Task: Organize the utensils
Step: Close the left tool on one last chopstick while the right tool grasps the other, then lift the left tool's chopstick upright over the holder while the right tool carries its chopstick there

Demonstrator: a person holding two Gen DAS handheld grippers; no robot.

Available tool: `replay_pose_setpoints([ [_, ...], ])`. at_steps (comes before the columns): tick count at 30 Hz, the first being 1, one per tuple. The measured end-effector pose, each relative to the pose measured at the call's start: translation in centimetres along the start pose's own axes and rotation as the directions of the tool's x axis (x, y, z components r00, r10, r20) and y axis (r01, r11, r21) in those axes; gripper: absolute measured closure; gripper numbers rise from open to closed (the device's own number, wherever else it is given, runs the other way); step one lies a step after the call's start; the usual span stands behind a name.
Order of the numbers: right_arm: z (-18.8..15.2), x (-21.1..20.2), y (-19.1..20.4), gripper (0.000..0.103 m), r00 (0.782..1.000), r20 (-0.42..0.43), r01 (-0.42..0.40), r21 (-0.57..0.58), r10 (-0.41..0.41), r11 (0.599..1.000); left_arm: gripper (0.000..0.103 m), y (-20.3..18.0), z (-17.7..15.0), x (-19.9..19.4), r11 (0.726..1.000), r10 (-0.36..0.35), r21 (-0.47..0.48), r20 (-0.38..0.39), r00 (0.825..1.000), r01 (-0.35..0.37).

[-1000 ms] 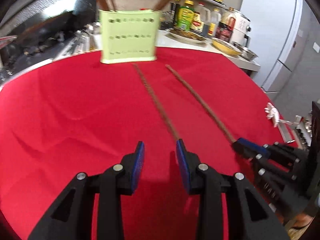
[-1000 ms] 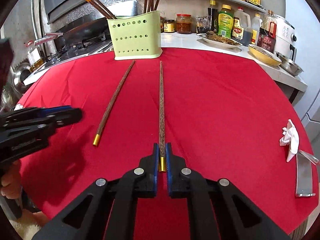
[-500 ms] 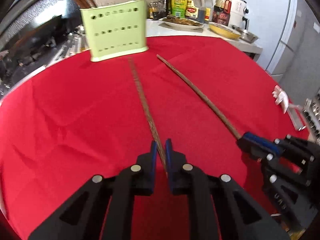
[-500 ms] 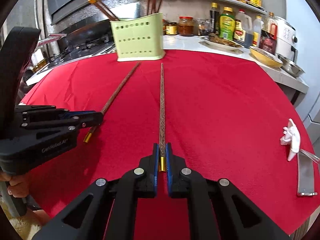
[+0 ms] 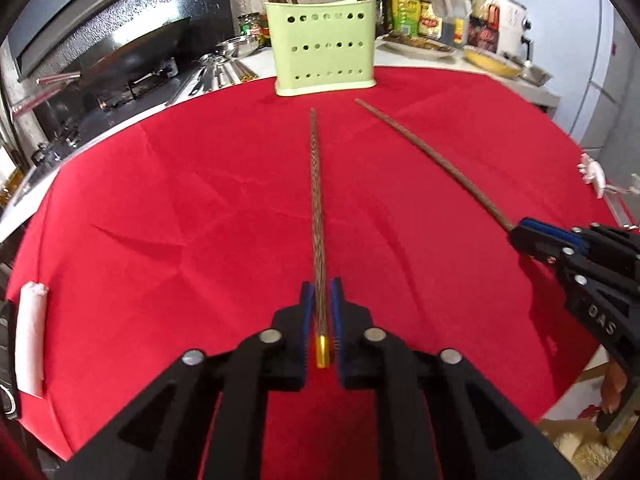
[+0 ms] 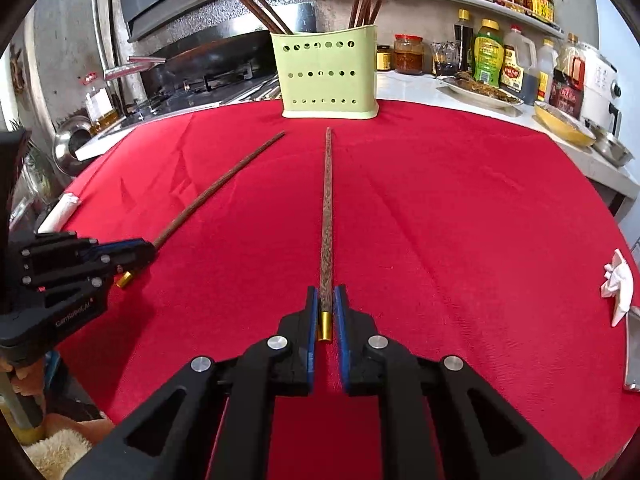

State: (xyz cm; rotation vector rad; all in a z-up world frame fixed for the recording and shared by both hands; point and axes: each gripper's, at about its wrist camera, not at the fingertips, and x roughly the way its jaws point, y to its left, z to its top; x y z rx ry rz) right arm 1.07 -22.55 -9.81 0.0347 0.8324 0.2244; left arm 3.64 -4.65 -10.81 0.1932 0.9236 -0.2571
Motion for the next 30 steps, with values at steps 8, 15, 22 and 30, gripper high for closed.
replay_pose_setpoints([
  [8, -0.6, -0.3, 0.6, 0.091, 1.000, 0.018, 0.021, -0.022, -0.021, 1.000, 0.079, -0.6, -0.9, -0.2, 1.000, 0.009, 0.013, 0.028, 1.000, -0.010],
  [15, -0.6, -0.7, 0.1, 0.096, 0.998, 0.052, 0.026, 0.012, -0.027, 1.000, 0.096, 0.0, -1.0, -0.6, 1.000, 0.014, 0.022, 0.052, 0.999, -0.015],
  [22, 1.3, -4.0, -0.2, 0.096, 0.987, 0.154, 0.041, 0.016, -0.043, 0.999, 0.096, 2.2, 0.7, -5.3, 1.000, -0.010, -0.022, 0.220, 0.975, 0.016],
  [30, 4.3, -9.5, 0.6, 0.096, 0.952, 0.305, 0.041, -0.002, -0.038, 0.999, 0.096, 3.3, 3.5, -12.1, 0.999, -0.034, -0.017, 0.414, 0.910, 0.045],
])
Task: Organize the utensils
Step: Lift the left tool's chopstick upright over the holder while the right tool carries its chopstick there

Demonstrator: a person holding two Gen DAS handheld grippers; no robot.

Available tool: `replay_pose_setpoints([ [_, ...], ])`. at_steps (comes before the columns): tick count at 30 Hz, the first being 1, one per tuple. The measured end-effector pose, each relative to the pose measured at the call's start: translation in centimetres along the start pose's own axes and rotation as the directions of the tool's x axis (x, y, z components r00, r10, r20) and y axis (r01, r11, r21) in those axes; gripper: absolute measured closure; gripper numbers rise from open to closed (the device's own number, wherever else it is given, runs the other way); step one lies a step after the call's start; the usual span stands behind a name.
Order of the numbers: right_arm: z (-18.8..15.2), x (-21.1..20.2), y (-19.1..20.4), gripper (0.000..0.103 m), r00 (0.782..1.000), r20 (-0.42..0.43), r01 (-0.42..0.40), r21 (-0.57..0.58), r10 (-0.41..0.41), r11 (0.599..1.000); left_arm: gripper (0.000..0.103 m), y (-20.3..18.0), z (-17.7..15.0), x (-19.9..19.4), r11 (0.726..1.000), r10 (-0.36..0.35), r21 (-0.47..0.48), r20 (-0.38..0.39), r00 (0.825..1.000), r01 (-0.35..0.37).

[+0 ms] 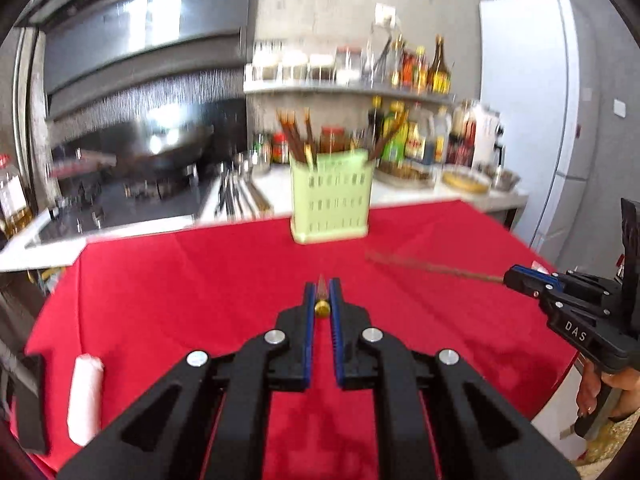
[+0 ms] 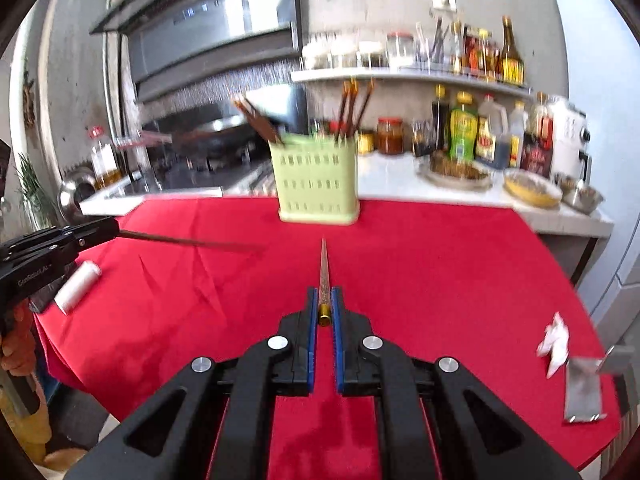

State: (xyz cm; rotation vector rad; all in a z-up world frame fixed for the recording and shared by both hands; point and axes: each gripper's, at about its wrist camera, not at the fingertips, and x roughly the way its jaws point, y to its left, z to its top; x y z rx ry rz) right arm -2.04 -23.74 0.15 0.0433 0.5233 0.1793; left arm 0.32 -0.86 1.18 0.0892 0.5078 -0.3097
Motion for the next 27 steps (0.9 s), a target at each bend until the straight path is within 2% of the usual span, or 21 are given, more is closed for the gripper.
replay_pose_setpoints([
  [6, 4.1, -2.9, 0.5, 0.096, 0.995, 0.100, -0.010, -0.019, 0.012, 1.000, 0.096, -0.3, 3.8, -2.5, 0.999, 0.001, 0.036, 0.123, 0.992, -0.005],
  [11, 7.0, -4.4, 0.8, 0.096, 0.990, 0.143, -0.008, -0.037, 0.014, 0.999, 0.096, -0.3, 5.5, -2.9, 0.999, 0.001, 0.045, 0.166, 0.986, -0.009],
  [13, 7.8, -4.6, 1.1, 0.096, 0.990, 0.142, -0.011, -0.043, 0.017, 0.999, 0.096, -0.3, 5.9, -2.8, 0.999, -0.006, 0.044, 0.159, 0.987, -0.001],
  [20, 9.5, -3.4, 1.3, 0.096, 0.990, 0.143, -0.003, -0.059, 0.011, 0.998, 0.096, 0.3, 5.9, -0.4, 0.997, -0.047, 0.065, 0.009, 0.999, 0.046],
  [27, 10.8, -1.0, 1.1, 0.096, 0.990, 0.141, 0.015, -0.069, -0.005, 0.997, 0.096, 0.3, 7.4, 1.2, 0.994, -0.066, 0.089, -0.030, 0.997, 0.069],
])
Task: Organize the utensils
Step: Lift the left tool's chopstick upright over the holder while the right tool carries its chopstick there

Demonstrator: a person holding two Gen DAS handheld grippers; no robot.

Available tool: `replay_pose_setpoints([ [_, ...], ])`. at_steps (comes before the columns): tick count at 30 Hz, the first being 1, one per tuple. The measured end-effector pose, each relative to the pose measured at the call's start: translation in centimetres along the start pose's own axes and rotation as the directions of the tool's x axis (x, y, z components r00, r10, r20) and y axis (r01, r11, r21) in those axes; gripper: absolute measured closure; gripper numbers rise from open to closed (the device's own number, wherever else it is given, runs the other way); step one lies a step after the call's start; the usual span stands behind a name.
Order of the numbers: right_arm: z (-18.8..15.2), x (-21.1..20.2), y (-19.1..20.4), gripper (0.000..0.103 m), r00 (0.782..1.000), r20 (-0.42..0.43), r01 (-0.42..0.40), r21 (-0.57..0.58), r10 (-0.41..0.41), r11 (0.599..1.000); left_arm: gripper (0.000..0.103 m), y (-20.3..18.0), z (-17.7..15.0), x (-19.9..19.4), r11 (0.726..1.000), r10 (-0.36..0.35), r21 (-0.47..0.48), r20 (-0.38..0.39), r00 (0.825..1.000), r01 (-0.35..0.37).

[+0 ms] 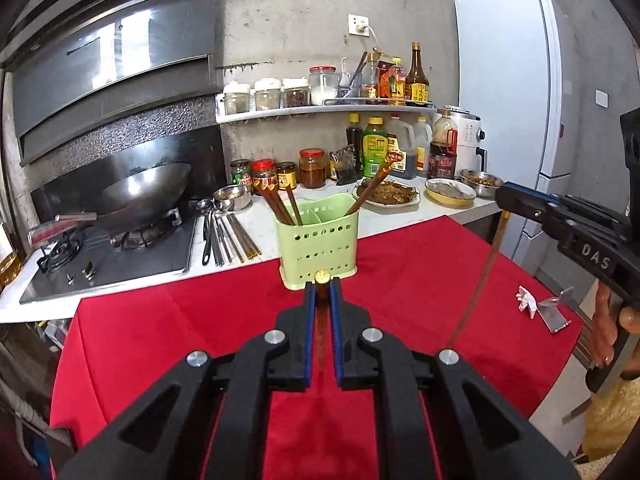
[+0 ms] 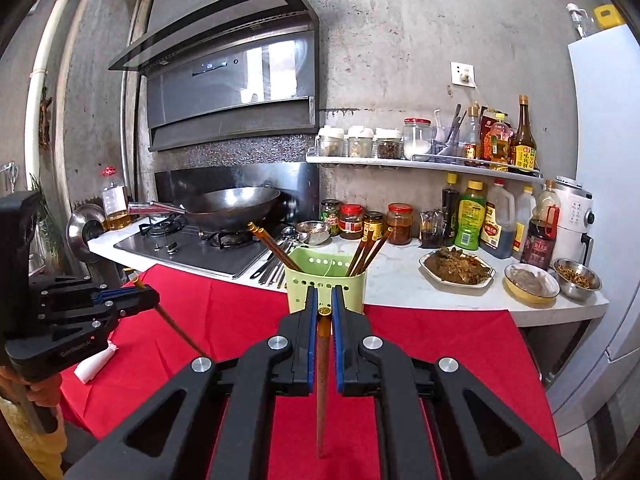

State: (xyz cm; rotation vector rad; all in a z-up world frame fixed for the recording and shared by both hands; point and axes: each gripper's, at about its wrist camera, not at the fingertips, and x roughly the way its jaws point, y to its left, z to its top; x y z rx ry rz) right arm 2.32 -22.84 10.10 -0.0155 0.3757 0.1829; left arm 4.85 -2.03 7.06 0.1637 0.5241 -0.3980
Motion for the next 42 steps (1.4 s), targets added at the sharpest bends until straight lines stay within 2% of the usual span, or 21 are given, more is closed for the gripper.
replay_pose_setpoints([
  [6, -1.2, 0.5, -0.2, 0.094, 1.000, -0.001, 0.018, -0.017, -0.019, 1.000, 0.096, -0.3, -0.2, 1.8, 1.000, 0.007, 0.016, -0.007, 1.000, -0.007],
  [15, -5.7, 2.6, -0.9, 0.093, 0.991, -0.126, 0.036, -0.018, -0.038, 0.999, 0.096, -0.3, -4.7, 6.3, 1.000, 0.000, -0.007, -0.158, 0.987, -0.001],
  [20, -7.3, 2.9, -1.1, 0.092, 0.985, -0.159, 0.060, -0.017, -0.061, 0.998, 0.096, -0.4, -6.0, 6.7, 1.000, 0.008, -0.002, -0.177, 0.984, -0.008],
  [23, -7.5, 2.8, -0.8, 0.093, 0.986, -0.153, 0.063, -0.025, -0.066, 0.998, 0.096, -0.8, -6.9, 6.8, 1.000, -0.004, -0.005, -0.202, 0.979, 0.003],
  [27, -7.1, 2.6, 0.1, 0.097, 0.989, -0.134, 0.062, -0.056, -0.069, 0.996, 0.096, -0.7, -7.2, 6.2, 1.000, 0.006, -0.014, -0.185, 0.983, -0.009],
  [33, -5.3, 4.1, 0.0, 0.096, 0.997, -0.066, -0.026, -0.026, 0.025, 0.999, 0.096, 0.1, -5.1, 5.1, 1.000, 0.011, -0.027, -0.146, 0.989, -0.015],
  [36, -3.7, 5.7, 0.0, 0.096, 0.997, -0.020, -0.076, -0.015, 0.076, 0.997, 0.096, 0.5, -2.2, 5.6, 0.999, 0.035, -0.024, -0.112, 0.993, -0.037],
  [42, 2.1, 7.9, 0.0, 0.096, 0.988, 0.127, -0.082, -0.048, 0.087, 0.996, 0.096, 0.0, 4.5, 6.3, 0.999, 0.031, 0.009, -0.039, 0.999, -0.031],
])
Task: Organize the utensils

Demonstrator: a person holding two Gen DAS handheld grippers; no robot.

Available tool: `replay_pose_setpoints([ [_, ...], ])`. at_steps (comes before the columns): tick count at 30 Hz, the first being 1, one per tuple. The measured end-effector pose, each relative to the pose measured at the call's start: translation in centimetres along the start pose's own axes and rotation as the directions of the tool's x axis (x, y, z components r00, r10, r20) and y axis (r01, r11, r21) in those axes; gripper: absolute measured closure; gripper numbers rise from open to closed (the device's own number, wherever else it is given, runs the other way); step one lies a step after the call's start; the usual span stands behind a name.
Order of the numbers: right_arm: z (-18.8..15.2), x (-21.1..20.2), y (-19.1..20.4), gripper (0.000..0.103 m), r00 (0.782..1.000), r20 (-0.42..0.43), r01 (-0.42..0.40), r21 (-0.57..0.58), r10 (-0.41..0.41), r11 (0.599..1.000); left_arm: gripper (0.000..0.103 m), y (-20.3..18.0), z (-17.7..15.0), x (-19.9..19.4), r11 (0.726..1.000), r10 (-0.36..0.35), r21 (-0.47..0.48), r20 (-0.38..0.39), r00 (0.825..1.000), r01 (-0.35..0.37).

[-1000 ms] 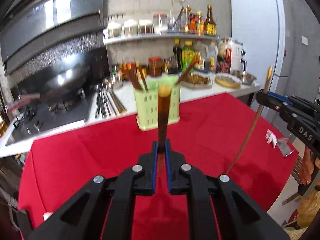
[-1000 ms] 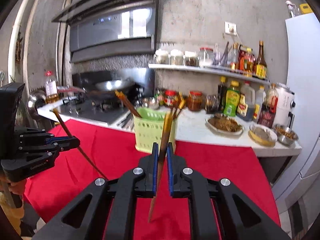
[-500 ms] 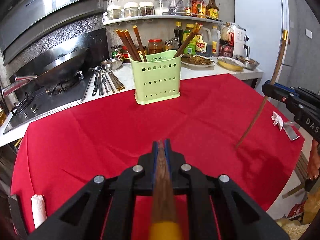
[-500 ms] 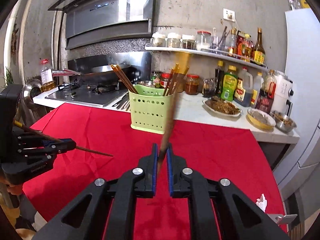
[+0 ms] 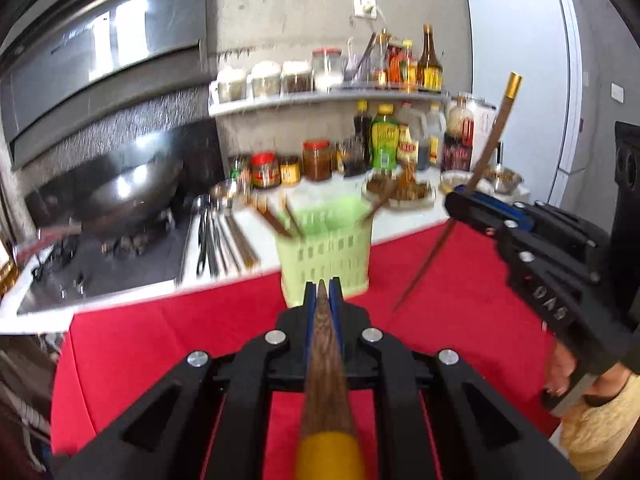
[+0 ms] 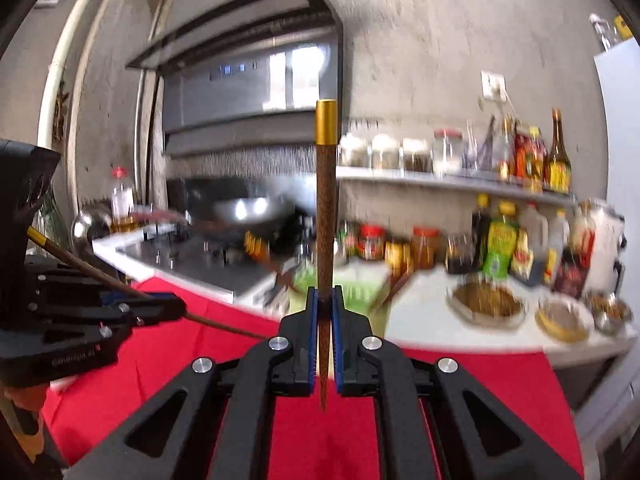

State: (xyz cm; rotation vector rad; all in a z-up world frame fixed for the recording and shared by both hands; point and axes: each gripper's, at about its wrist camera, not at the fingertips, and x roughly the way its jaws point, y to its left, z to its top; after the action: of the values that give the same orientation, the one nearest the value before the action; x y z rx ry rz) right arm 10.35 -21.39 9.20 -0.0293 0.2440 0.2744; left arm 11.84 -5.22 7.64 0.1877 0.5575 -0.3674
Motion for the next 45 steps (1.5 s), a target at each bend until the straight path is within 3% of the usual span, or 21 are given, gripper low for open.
replay_pose_setpoints([
  [5, 5.2, 1.4, -1.7, 0.096, 0.994, 0.104, 0.024, -0.013, -0.022, 1.000, 0.096, 0.1, 6.1, -0.3, 0.999, 0.013, 0.031, 0.085, 0.996, -0.015],
  [10, 6.8, 5.5, -4.2, 0.096, 0.995, 0.090, 0.046, -0.003, -0.046, 0.999, 0.096, 0.1, 8.8, 4.7, 0.999, -0.001, 0.050, 0.013, 1.000, 0.000],
  [19, 4.1, 11.4, -6.2, 0.096, 0.999, -0.027, 0.044, 0.013, -0.043, 0.999, 0.096, 1.2, 8.0, 13.4, 0.998, 0.025, 0.058, -0.174, 0.984, -0.015],
  [26, 3.8, 12.5, -6.8, 0.094, 0.996, -0.061, 0.061, 0.020, -0.059, 0.998, 0.096, 1.6, 7.5, 14.9, 0.999, 0.023, 0.052, -0.197, 0.980, -0.013],
  [27, 3.8, 12.6, -6.8, 0.088, 0.996, -0.067, 0.060, 0.023, -0.059, 0.998, 0.094, 1.6, 7.7, 14.9, 0.999, 0.018, 0.045, -0.197, 0.980, -0.009],
  [31, 4.5, 11.5, -7.0, 0.065, 0.997, -0.040, 0.066, 0.038, -0.064, 0.997, 0.062, 1.9, 8.5, 14.1, 1.000, 0.020, 0.013, -0.150, 0.988, -0.018],
  [33, 5.0, 9.9, -6.9, 0.058, 0.997, -0.011, 0.075, 0.030, -0.074, 0.997, 0.060, 1.9, 8.9, 13.0, 1.000, 0.013, 0.002, -0.111, 0.994, -0.013],
  [36, 6.1, 7.0, -6.7, 0.057, 0.996, 0.029, 0.089, 0.016, -0.089, 0.996, 0.059, 1.7, 9.4, 9.6, 1.000, 0.015, -0.007, -0.015, 1.000, -0.015],
  [38, 6.6, 4.8, -6.5, 0.057, 0.994, 0.044, 0.103, 0.015, -0.103, 0.995, 0.057, 1.5, 9.4, 6.8, 0.999, 0.036, -0.015, 0.048, 0.998, -0.035],
  [40, 6.5, 2.4, -6.2, 0.056, 0.991, 0.044, 0.129, 0.014, -0.130, 0.992, 0.048, 1.4, 8.6, 3.7, 0.996, 0.091, -0.033, 0.098, 0.991, -0.088],
  [45, 4.0, -2.7, -5.1, 0.047, 0.986, -0.022, 0.168, 0.043, -0.168, 0.985, 0.041, 1.7, 4.1, -1.0, 0.975, 0.208, -0.098, 0.096, 0.973, -0.199],
])
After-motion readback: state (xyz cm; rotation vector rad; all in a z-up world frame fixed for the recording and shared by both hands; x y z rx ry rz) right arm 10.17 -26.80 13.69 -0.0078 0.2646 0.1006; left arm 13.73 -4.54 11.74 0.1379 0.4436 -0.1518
